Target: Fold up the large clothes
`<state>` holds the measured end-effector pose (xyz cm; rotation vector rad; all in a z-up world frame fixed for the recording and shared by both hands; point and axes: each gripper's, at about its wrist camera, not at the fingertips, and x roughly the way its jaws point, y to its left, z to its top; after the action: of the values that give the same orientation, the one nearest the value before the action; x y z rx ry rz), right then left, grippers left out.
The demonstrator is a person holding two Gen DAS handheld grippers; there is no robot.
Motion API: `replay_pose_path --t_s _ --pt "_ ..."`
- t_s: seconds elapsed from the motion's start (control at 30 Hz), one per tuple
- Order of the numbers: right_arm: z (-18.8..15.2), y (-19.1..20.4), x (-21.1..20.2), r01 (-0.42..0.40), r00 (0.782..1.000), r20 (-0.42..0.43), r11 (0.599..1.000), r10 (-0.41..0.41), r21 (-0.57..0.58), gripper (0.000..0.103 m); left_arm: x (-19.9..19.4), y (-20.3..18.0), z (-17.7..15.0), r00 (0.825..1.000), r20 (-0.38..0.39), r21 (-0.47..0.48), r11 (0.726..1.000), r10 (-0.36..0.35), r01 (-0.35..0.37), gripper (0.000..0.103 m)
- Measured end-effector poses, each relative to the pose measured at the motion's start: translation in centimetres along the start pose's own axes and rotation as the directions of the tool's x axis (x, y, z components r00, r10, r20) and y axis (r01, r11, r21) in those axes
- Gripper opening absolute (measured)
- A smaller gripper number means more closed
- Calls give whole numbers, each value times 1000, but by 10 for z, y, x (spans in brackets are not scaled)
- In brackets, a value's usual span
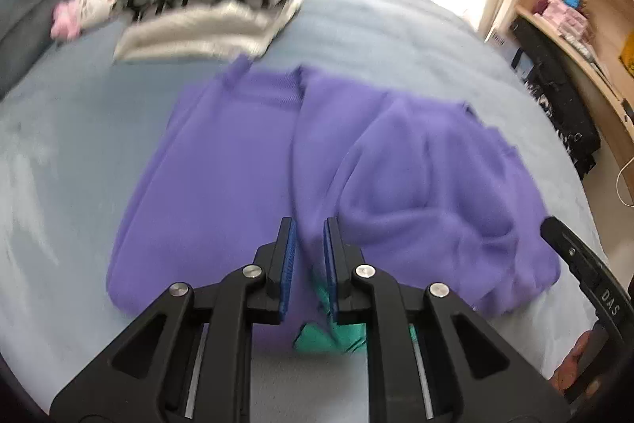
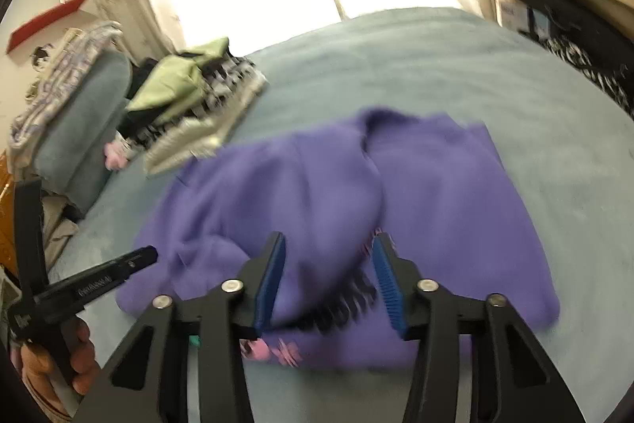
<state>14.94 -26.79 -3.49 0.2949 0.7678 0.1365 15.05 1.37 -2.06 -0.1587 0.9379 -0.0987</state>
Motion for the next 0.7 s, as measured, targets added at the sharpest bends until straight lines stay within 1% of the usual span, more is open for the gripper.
replay_pose_path --t_s 0.03,0.1,0.13,0.2,0.3,0.33,0.37,0.43,0.47,0.5,0.53,0.6,0.7 --pt "5 4 4 -8 1000 1 1000 8 -7 30 -1 -5 6 999 17 -1 999 -35 35 11" --pt "16 13 22 -24 1000 5 999 24 -27 26 4 -13 16 995 10 -3 995 -99 99 11" --pt "22 17 36 -40 999 4 999 40 -28 24 8 -16 20 993 10 -3 993 -119 119 9" --pt "34 24 61 -53 999 -1 999 53 -10 23 21 -24 27 987 25 -4 987 -158 158 6" --pt "45 24 95 -60 998 7 998 60 -3 23 46 -31 37 981 19 -27 981 -193 194 6" --pt "47 24 107 -55 998 1 998 55 -8 23 57 -31 38 979 11 -44 978 -203 203 6" --pt "46 23 121 -44 999 -28 999 44 -11 23 66 -29 39 979 -1 -54 977 -205 205 6" --pt "38 16 147 14 996 -85 999 -16 -29 22 87 -28 37 982 -41 -58 981 -186 183 6" --pt "32 13 160 39 992 -114 998 -44 -47 11 95 -27 35 984 -61 -58 984 -169 166 5" --pt "27 9 164 40 992 -117 998 -45 -48 8 101 -24 31 983 -73 -55 985 -169 166 3" --pt "24 4 165 17 994 -103 999 -20 -39 7 105 -22 29 983 -71 -56 984 -171 167 1" --pt "23 2 165 5 995 -99 999 -9 -41 6 106 -16 25 978 -63 -63 978 -201 197 1" --pt "21 3 170 12 996 -89 998 -17 -54 6 107 -10 23 971 -55 -68 971 -234 230 1"
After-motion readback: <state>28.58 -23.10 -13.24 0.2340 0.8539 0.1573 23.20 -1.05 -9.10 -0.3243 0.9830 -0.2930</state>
